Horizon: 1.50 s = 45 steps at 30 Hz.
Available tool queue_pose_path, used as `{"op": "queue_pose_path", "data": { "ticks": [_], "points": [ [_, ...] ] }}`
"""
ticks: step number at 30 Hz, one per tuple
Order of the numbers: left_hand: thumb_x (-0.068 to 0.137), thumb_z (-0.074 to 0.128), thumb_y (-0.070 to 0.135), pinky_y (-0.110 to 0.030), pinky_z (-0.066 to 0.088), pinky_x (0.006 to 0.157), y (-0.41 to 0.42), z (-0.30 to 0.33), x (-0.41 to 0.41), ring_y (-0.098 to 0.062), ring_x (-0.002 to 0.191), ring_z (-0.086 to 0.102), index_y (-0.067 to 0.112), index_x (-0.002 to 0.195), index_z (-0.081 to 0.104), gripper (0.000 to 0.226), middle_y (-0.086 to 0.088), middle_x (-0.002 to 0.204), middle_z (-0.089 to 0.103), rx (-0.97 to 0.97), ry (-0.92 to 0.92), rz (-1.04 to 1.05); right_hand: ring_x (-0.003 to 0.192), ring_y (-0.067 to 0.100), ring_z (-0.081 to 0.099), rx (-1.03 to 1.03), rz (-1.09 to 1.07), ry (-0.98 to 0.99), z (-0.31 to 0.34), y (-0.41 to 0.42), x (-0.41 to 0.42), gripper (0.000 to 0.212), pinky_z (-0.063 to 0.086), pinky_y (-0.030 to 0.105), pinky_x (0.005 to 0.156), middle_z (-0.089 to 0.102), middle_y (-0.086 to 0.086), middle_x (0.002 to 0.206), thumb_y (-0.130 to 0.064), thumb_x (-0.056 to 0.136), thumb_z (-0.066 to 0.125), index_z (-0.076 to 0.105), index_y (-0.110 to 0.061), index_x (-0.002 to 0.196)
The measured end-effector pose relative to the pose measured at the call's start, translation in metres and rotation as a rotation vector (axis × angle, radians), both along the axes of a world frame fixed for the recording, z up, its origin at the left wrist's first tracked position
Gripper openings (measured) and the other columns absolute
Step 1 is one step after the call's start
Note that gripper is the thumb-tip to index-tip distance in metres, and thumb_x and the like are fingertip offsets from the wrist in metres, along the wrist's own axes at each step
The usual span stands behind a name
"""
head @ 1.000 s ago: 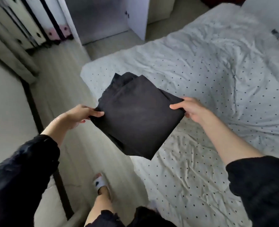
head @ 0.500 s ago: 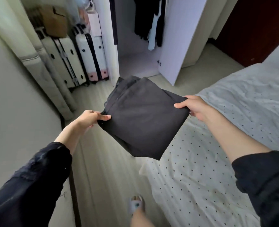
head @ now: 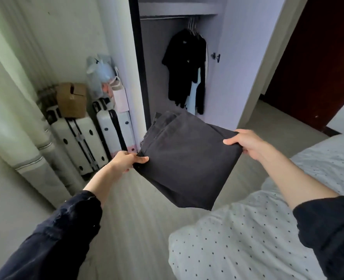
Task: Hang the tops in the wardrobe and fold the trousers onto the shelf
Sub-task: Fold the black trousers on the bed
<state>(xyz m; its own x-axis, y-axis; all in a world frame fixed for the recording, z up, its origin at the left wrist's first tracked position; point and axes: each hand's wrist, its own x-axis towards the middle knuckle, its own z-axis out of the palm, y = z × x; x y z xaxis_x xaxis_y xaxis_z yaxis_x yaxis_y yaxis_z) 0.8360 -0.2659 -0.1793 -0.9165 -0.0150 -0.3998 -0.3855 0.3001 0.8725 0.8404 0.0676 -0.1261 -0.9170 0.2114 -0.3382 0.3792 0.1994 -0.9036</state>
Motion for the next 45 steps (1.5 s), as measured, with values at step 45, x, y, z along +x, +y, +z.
{"op": "queue_pose_path", "data": {
  "ticks": [45],
  "points": [
    [0.082,0.07,0.017,-0.034,0.033,0.102,0.227,0.338,-0.849,-0.026,0.128,0.042,0.001,0.128,0.052,0.053,-0.011,0.137,0.048,-0.054,0.7,0.151,0.077,0.013,0.061,-0.136,-0.005,0.589,0.283,0.207,-0.839,0.04,0.043,0.018,0.057,0.066,0.009,0.1,0.005,0.076,0.069,0.062,-0.005,0.114]
  ]
}}
